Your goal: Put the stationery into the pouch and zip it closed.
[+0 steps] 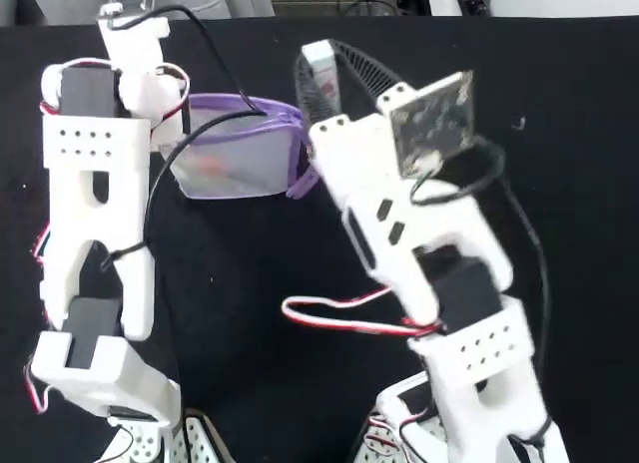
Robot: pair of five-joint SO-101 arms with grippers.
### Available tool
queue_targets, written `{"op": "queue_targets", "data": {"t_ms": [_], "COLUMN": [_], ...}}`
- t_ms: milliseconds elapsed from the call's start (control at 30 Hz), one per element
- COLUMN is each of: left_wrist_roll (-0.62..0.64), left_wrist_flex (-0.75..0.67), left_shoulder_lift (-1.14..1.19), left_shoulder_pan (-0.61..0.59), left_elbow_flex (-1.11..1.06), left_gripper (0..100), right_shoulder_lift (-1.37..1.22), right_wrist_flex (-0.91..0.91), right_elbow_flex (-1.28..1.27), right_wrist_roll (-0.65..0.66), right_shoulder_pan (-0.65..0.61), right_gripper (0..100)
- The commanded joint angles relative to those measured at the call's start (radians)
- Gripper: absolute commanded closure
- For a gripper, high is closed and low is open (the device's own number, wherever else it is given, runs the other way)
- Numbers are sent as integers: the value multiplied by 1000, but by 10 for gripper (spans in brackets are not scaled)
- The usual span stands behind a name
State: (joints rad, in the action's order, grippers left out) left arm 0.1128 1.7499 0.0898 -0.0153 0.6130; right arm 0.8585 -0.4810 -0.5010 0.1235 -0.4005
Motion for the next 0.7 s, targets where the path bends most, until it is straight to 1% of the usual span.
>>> {"op": "queue_targets", "data": {"t_ms": [0, 100, 200, 500, 667], "left_wrist_roll": [14, 29, 28, 29, 29], "left_wrist_flex": [9, 9, 9, 9, 9], "left_shoulder_lift": [31, 29, 29, 29, 29], "left_shoulder_pan": [-16, -42, -56, -51, -51], "left_elbow_flex": [33, 31, 30, 30, 28], "left_gripper": [969, 967, 967, 970, 970], "right_shoulder_lift": [85, 114, 114, 91, -84], "right_wrist_flex": [284, 485, 617, 841, 991], "right_elbow_flex": [-191, -343, -424, -529, -506], "right_wrist_roll": [-20, -20, -20, -21, -21], "right_shoulder_pan": [-95, -147, -164, -163, -163], "right_gripper": [988, 988, 988, 988, 988]}}
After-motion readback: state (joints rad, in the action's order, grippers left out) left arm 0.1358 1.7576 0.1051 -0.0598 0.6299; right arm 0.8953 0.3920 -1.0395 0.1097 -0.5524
